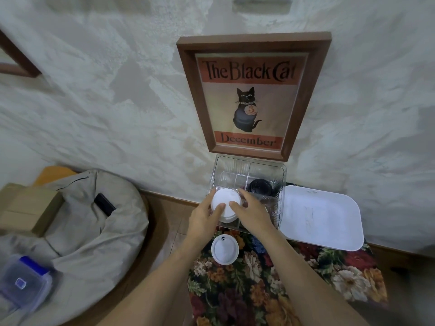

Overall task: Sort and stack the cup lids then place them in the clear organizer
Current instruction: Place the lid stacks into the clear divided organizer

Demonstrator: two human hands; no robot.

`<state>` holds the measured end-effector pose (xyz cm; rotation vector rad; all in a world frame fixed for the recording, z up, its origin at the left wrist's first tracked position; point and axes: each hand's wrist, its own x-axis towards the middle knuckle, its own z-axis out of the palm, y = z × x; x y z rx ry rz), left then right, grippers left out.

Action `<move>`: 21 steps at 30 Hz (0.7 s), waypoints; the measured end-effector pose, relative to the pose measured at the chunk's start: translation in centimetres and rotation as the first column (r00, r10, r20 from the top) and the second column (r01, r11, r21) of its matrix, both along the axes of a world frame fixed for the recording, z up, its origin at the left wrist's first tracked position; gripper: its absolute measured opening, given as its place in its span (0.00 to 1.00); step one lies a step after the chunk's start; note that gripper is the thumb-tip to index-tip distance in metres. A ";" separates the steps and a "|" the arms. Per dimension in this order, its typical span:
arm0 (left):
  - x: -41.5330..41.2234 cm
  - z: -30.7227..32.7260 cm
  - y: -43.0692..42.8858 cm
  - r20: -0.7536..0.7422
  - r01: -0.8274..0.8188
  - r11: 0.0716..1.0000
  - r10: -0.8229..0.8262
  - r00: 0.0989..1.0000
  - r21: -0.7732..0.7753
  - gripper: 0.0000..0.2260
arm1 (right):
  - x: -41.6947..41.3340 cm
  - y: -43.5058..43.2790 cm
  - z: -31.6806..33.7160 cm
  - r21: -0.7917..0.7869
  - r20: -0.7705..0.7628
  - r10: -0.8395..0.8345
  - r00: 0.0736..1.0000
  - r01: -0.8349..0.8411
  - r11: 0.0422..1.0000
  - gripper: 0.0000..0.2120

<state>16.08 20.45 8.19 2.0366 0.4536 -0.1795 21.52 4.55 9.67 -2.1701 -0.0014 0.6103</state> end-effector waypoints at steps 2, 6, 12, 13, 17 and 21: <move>0.2 0.1 0.0 0.016 0.015 1.000 -0.015 1.000 0.023 0.27 | 0.1 -0.3 -0.2 0.006 -0.006 0.005 1.000 -0.005 1.000 0.26; -0.7 0.1 0.4 0.049 0.079 0.996 -0.082 0.995 0.048 0.32 | 0.1 -0.5 -0.1 0.037 0.005 0.011 1.000 -0.011 0.999 0.24; -0.4 0.0 0.5 0.127 0.178 0.968 -0.202 0.971 0.176 0.29 | 0.3 -0.3 0.0 0.001 0.109 0.055 0.992 -0.056 0.998 0.22; -0.3 -0.1 0.6 0.134 0.192 0.963 -0.219 0.966 0.188 0.29 | 0.4 -0.2 -0.2 -0.016 0.115 0.063 0.991 -0.062 0.998 0.22; -0.5 -0.8 1.2 0.130 0.206 0.955 -0.236 0.963 0.214 0.29 | 0.6 -0.3 -0.4 -0.081 0.118 0.129 0.985 -0.120 0.989 0.23; -0.7 -1.5 1.6 0.137 0.214 0.949 -0.249 0.959 0.232 0.28 | 0.6 0.0 -0.9 -0.114 0.126 0.150 0.981 -0.136 0.984 0.23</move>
